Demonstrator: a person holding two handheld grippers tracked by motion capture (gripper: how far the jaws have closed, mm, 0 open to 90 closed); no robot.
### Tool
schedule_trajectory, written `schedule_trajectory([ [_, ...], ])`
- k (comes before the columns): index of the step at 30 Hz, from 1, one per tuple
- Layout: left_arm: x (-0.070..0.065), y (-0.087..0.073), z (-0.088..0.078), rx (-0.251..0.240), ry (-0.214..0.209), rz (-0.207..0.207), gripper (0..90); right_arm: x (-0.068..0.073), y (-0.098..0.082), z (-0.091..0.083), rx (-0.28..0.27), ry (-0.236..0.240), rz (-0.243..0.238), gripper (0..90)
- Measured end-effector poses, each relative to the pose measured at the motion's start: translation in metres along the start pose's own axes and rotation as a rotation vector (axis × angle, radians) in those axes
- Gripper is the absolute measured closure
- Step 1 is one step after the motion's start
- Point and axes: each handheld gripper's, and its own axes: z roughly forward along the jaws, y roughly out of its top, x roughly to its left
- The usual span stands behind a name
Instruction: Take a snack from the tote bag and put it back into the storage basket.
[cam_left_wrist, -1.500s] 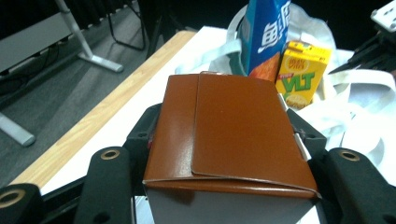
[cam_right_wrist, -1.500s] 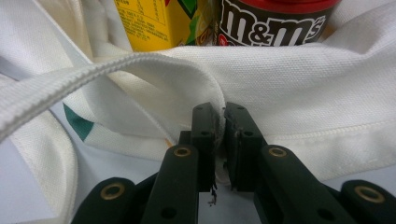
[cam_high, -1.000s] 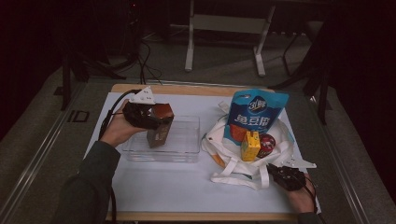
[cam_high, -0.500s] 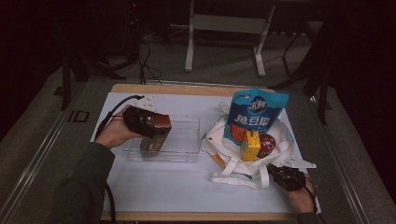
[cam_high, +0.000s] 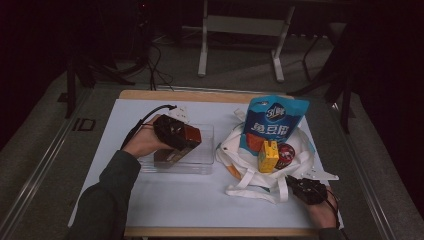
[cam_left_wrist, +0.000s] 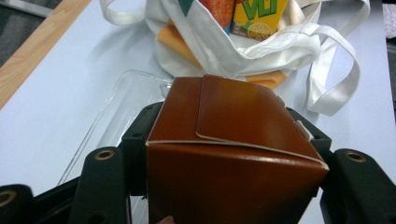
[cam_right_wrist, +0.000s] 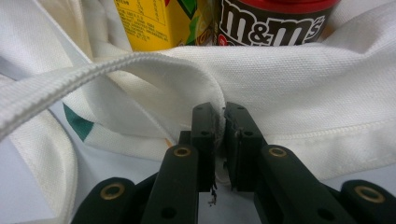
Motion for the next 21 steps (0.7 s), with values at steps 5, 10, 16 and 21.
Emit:
schedule_trajectory([
  [5, -0.001, 0.002, 0.006, 0.004, -0.016, 0.000, 40.3, 0.000, 0.000, 0.000, 0.000, 0.000, 0.000, 82.4],
  [10, -0.002, 0.004, 0.012, 0.011, -0.034, 0.002, 40.2, 0.000, 0.000, 0.000, 0.000, 0.000, 0.000, 82.4],
  [16, -0.002, 0.006, 0.018, 0.027, -0.059, 0.004, 39.8, 0.000, 0.000, 0.000, -0.001, 0.001, 0.002, 82.4],
  [21, -0.003, 0.008, 0.025, 0.040, -0.078, -0.006, 39.4, 0.000, 0.000, 0.000, -0.001, 0.002, 0.002, 82.4],
])
